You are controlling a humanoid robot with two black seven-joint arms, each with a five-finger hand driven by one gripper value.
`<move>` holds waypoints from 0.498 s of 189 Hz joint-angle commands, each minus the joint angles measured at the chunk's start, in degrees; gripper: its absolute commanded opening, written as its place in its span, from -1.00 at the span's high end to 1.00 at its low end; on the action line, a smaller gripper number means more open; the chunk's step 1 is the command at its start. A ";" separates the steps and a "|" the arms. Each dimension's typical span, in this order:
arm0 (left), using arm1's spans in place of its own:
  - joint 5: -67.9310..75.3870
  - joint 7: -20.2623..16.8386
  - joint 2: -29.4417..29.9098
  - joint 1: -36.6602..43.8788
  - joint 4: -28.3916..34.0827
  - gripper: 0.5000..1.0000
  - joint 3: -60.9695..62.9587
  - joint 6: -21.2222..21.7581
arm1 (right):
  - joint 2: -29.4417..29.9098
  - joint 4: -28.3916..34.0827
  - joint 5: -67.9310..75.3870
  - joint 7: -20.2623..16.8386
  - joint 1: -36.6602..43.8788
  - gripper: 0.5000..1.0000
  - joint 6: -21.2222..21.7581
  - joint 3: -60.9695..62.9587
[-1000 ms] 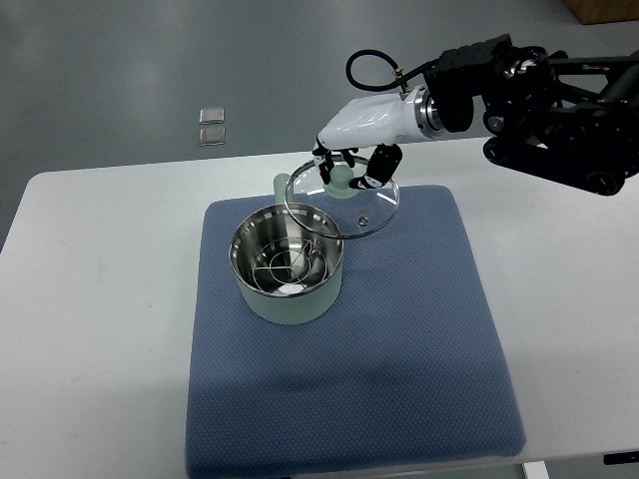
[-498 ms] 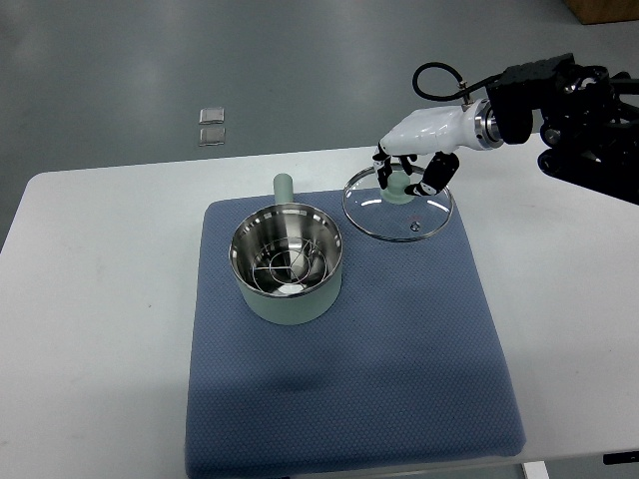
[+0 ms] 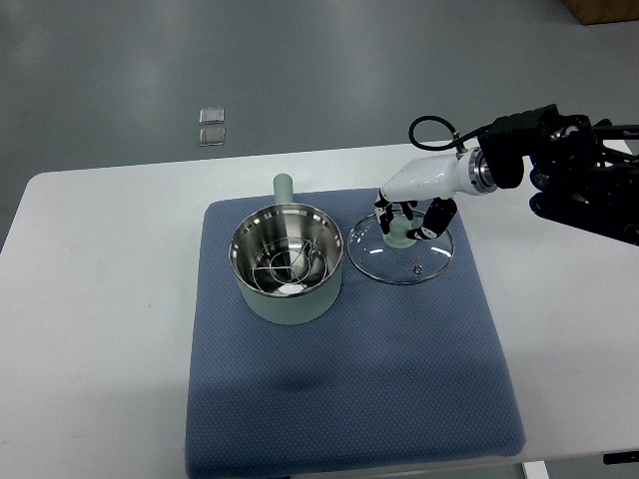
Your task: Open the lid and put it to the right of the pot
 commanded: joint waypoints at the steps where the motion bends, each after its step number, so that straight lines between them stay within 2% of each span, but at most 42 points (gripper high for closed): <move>1: 0.00 0.00 0.00 0.00 0.00 -1.00 0.00 0.01 | 0.22 -0.01 -0.19 -0.04 -0.76 1.00 -0.03 -0.02; 26: 0.00 0.00 0.00 0.00 0.00 -1.00 0.00 0.01 | 1.10 -0.01 -0.72 -0.04 -2.61 1.00 -0.12 -0.02; 36: 0.00 0.00 0.00 0.00 0.00 -1.00 0.00 0.01 | 1.28 -0.10 -0.72 -0.13 -2.70 0.90 -0.03 -0.02; 40: 0.00 0.00 0.00 0.00 0.00 -1.00 0.00 0.01 | 1.37 -0.01 -0.72 -0.13 -2.70 0.74 -0.03 -0.02; 43: 0.00 0.00 0.00 0.00 0.00 -1.00 0.00 0.01 | 1.37 -0.10 -0.72 -0.13 -2.70 0.53 -0.03 -0.02; 44: 0.00 0.00 0.00 0.00 0.00 -1.00 0.00 0.01 | 1.37 -0.10 -0.72 -0.13 -2.70 0.52 -0.03 -0.02; 45: 0.00 0.00 0.00 0.00 0.00 -1.00 0.00 0.01 | 1.37 -0.10 -0.72 -0.13 -2.70 0.40 -0.03 -0.02; 46: 0.00 0.00 0.00 0.00 0.00 -1.00 0.00 0.01 | 1.37 -0.10 -0.72 -0.13 -2.70 0.40 -0.03 -0.02; 47: 0.00 0.00 0.00 0.00 0.00 -1.00 0.00 0.01 | 1.37 -0.10 -0.72 -0.13 -2.70 0.30 -0.03 -0.02; 50: 0.00 0.00 0.00 0.00 0.00 -1.00 0.00 0.01 | 1.37 -0.10 -0.72 -0.13 -2.70 0.21 -0.03 -0.02; 51: 0.00 0.00 0.00 0.00 0.00 -1.00 0.00 0.01 | 1.28 -0.01 -0.72 -0.13 -2.70 0.12 -0.03 -0.02; 59: 0.00 0.00 0.00 0.00 0.00 -1.00 0.00 0.01 | 1.28 -0.10 -0.72 -0.13 -2.61 -0.19 -0.03 -0.02; 61: 0.00 0.00 0.00 0.00 0.00 -1.00 0.00 0.01 | 1.28 -0.10 -0.72 -0.13 -2.61 -0.19 -0.03 -0.02; 66: 0.00 0.00 0.00 0.00 0.00 -1.00 0.00 0.01 | 1.19 -0.10 -0.72 -0.13 -2.52 -0.42 0.05 -0.02; 78: 0.00 0.00 0.00 0.00 0.00 -1.00 0.00 0.01 | 0.93 -0.10 -0.63 -0.04 -2.17 -0.55 0.32 -0.02; 94: 0.00 0.00 0.00 0.00 0.00 -1.00 0.00 0.01 | 0.66 -0.10 -0.54 -0.04 -1.99 -0.60 0.67 -0.02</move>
